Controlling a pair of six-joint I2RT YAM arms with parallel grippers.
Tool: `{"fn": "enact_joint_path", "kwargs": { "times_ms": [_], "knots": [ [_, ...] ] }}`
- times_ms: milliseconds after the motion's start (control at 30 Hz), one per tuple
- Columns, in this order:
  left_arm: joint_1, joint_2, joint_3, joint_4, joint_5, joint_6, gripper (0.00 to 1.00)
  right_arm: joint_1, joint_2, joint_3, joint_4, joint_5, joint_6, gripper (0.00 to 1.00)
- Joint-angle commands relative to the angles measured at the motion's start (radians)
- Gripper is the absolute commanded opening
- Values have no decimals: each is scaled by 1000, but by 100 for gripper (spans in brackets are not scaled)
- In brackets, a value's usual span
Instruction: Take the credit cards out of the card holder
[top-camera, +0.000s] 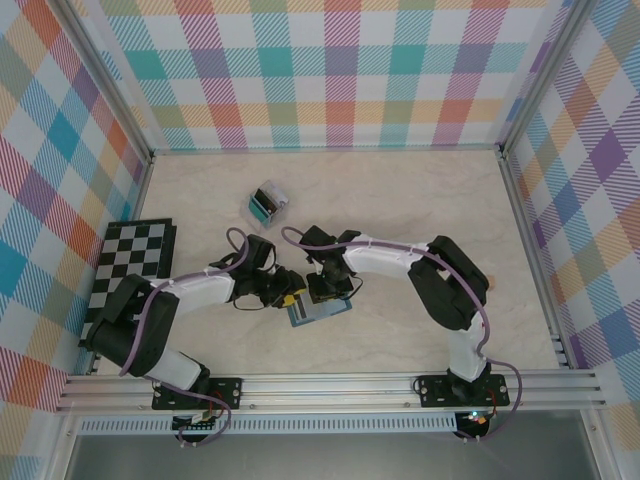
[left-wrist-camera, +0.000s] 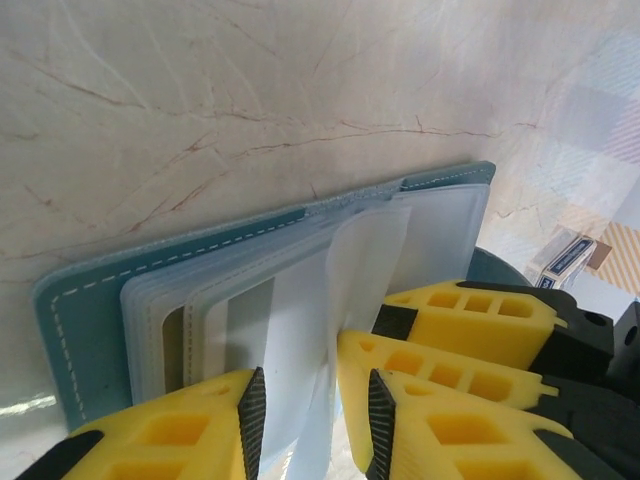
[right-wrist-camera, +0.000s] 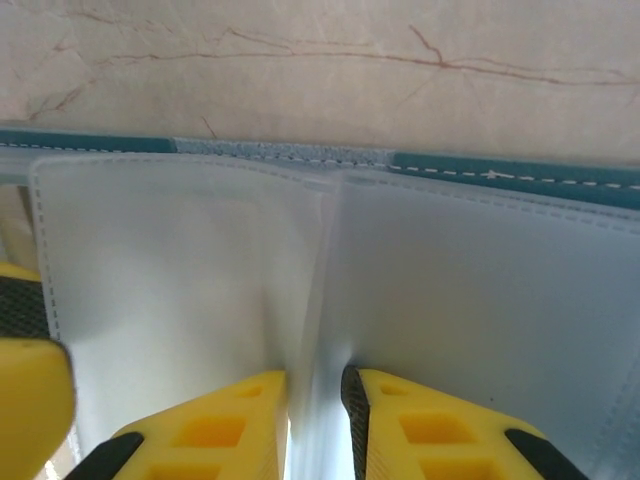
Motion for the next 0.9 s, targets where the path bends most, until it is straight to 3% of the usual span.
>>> {"fn": "enact_joint_path", "kwargs": {
  "times_ms": [0, 333, 867],
  "knots": [
    [-12, 19, 24, 45, 31, -3, 34, -5, -21, -41, 27, -12, 17, 23],
    [-22, 63, 35, 130, 63, -43, 29, -15, -211, -139, 161, 8, 29, 27],
    [-107, 125, 139, 187, 84, -95, 43, -23, -581, -338, 174, 310, 84, 60]
  ]
}}
